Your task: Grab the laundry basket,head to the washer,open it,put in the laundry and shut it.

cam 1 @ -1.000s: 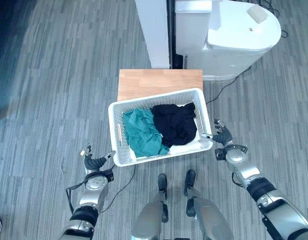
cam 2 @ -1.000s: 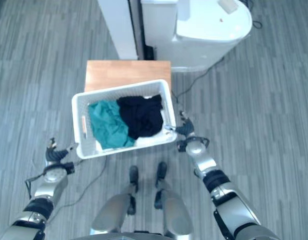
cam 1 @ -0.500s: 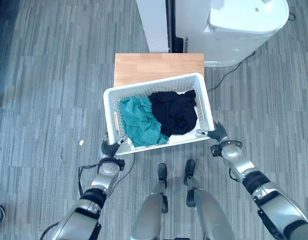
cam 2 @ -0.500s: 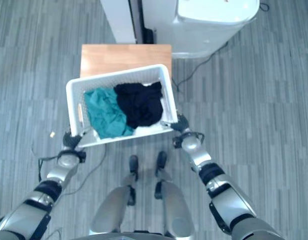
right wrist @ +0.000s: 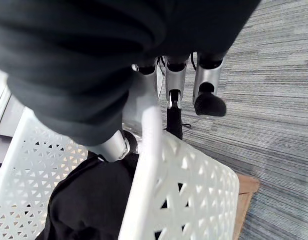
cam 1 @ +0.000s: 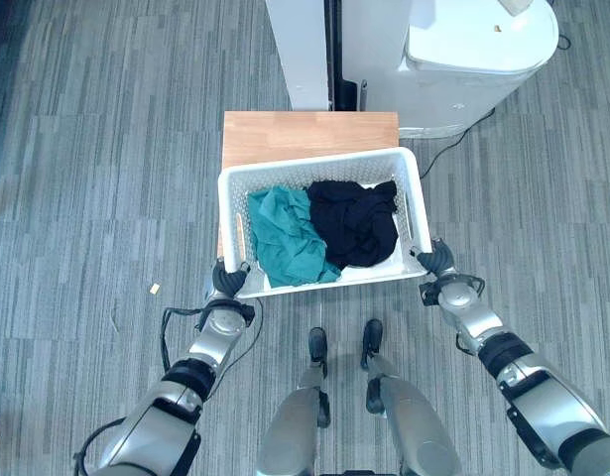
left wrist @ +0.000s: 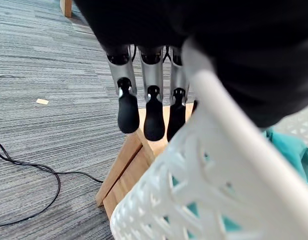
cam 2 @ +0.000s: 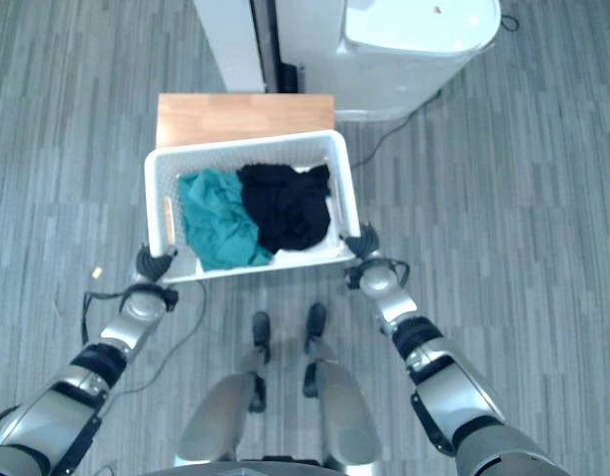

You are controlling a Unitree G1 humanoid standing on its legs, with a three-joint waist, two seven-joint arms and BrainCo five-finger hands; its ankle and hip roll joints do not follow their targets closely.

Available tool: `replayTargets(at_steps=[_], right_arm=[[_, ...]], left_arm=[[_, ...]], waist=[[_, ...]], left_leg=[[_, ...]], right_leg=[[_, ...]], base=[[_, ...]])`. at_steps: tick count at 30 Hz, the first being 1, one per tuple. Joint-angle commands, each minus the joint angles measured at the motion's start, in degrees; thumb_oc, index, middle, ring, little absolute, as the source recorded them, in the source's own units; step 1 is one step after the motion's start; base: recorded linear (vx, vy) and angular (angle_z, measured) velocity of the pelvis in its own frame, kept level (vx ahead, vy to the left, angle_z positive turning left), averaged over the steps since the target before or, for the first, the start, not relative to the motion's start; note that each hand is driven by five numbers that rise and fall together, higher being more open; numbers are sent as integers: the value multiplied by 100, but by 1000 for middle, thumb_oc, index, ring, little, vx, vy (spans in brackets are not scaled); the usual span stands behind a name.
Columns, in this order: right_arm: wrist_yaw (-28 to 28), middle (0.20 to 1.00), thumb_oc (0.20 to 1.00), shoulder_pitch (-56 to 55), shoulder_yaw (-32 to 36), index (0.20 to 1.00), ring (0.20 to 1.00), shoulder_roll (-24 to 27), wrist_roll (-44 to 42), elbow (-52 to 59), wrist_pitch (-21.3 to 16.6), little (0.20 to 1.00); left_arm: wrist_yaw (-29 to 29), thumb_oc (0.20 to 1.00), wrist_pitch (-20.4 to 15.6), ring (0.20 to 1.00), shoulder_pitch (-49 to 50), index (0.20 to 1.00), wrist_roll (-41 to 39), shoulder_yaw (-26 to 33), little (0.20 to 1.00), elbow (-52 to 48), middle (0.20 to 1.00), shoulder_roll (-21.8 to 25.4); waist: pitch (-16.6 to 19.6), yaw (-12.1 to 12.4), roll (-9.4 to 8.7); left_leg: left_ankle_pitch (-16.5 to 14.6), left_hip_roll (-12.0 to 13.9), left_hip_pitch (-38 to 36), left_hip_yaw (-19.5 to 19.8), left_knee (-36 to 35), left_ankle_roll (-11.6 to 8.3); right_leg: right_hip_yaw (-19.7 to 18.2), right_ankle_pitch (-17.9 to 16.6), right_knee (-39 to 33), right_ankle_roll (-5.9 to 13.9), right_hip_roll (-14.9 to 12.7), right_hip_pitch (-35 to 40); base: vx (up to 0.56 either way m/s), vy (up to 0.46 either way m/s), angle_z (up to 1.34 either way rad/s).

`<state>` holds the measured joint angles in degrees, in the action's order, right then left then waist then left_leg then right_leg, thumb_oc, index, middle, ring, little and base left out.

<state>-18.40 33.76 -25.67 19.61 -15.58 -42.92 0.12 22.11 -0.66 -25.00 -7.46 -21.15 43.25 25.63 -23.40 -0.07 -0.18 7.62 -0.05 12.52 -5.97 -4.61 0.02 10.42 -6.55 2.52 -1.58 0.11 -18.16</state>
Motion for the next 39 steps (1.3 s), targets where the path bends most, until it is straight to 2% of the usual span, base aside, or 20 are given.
replayTargets(at_steps=[1,4,10,15,18,19,20,21,22,23,25,28,30,31,38,39], right_arm=[[426,200,200,-721,87,200,200,-174,218,923,-281,200],[553,200,200,-1292,401,200,200,2,412,1653,-298,200],[882,200,200,-2367,1046,200,200,387,837,2872,-282,200],[1029,200,200,-3007,1513,200,200,438,1007,3611,-296,200],[1066,200,200,-3308,1676,200,200,346,898,3955,-400,200],[1066,200,200,-3309,1676,200,200,346,898,3956,-400,200],[1080,200,200,-3440,1755,200,200,283,837,4136,-451,200],[1056,200,200,-3442,1757,200,200,255,814,4236,-503,200],[1007,200,200,-3550,1826,200,200,212,778,4335,-539,200],[1001,200,200,-3608,1887,200,200,222,783,4415,-532,200],[1026,200,200,-3708,1942,200,200,213,756,4493,-529,200],[1009,200,200,-3926,2095,200,200,213,702,4611,-595,200],[988,200,200,-4000,2120,200,200,298,717,4682,-615,200],[976,200,200,-4002,2090,200,200,354,704,4720,-637,200],[976,200,200,-4002,2091,200,200,355,704,4720,-637,200],[929,200,200,-3943,1947,200,200,413,652,4661,-599,200]], left_arm=[[-199,200,-446,200,523,200,224,353,200,-1064,200,-164],[-403,200,-511,200,1134,200,242,563,200,-1827,200,-206],[-867,200,-452,200,2130,200,253,910,200,-2686,200,-166],[-1064,200,-419,200,2585,200,273,1029,200,-3089,200,-238],[-1036,200,-423,200,2667,200,204,1045,200,-3209,200,-280],[-1036,200,-423,200,2667,200,204,1045,200,-3209,200,-280],[-1015,200,-440,200,2671,200,112,1074,200,-3317,200,-277],[-950,200,-453,200,2686,200,20,1136,200,-3428,200,-254],[-962,200,-432,200,2796,200,-28,1190,200,-3531,200,-243],[-983,200,-413,200,2868,200,-39,1230,200,-3573,200,-240],[-1038,200,-406,200,2921,200,-37,1221,200,-3535,200,-258],[-1089,200,-399,200,2917,200,19,1114,200,-3399,200,-354],[-1110,200,-435,200,2940,200,1,1071,200,-3422,200,-402],[-1112,200,-446,200,2976,200,-26,1060,200,-3435,200,-420],[-1112,200,-447,200,2975,200,-25,1059,200,-3434,200,-421],[-977,200,-512,200,3054,200,-284,979,200,-3485,200,-511]], waist=[[461,-20,-196],[601,-74,-228],[911,-275,-247],[1150,-549,-244],[1151,-723,-221],[1150,-722,-221],[1144,-743,-204],[1164,-666,-128],[1212,-673,-125],[1259,-734,-141],[1314,-770,-160],[1357,-999,-205],[1350,-1095,-218],[1331,-1085,-231],[1330,-1081,-226],[1283,-864,-236]], left_leg=[[-532,-133,-108,-232,119,-124],[-725,-164,-308,-252,294,-77],[-1136,-132,-752,-438,665,-3],[-1280,-53,-1062,-914,644,54],[-1335,57,-1255,-1374,551,55],[-1335,57,-1256,-1376,550,55],[-1330,190,-1343,-1695,538,-2],[-1402,323,-1458,-1877,508,-74],[-1342,456,-1531,-2224,499,-120],[-1306,519,-1590,-2435,469,-131],[-1316,545,-1655,-2550,443,-132],[-1494,634,-1752,-2667,736,-171],[-1711,885,-1742,-2797,1333,-206],[-1759,1050,-1694,-2721,1791,-234],[-1767,1059,-1690,-2722,1806,-236],[-1503,856,-1288,-1596,2448,-222]], right_leg=[[-612,572,152,736,-282,84],[-633,623,128,762,-271,368],[-834,715,48,809,-241,850],[-1109,664,94,890,-161,891],[-982,638,281,1001,-157,781],[-983,638,282,1001,-157,781],[-271,610,503,1040,-410,651],[490,748,657,1085,-691,649],[1397,880,792,976,-1005,757],[1570,898,849,956,-1073,756],[1451,921,867,935,-1071,712],[955,955,667,910,-907,729],[667,1024,529,791,-712,853],[509,1108,487,711,-563,940],[507,1106,485,710,-556,941],[52,1320,393,524,-205,1252]], base=[[67,5,-4],[60,15,-11],[70,45,-29],[34,52,-50],[-31,23,-80],[-20,-57,-102],[37,-83,-89],[24,-158,-124],[62,-154,-165],[7,-135,-183],[80,-102,-149],[154,-198,-105],[167,-245,-106],[136,-183,-103],[47,-40,-39],[806,-319,5]])
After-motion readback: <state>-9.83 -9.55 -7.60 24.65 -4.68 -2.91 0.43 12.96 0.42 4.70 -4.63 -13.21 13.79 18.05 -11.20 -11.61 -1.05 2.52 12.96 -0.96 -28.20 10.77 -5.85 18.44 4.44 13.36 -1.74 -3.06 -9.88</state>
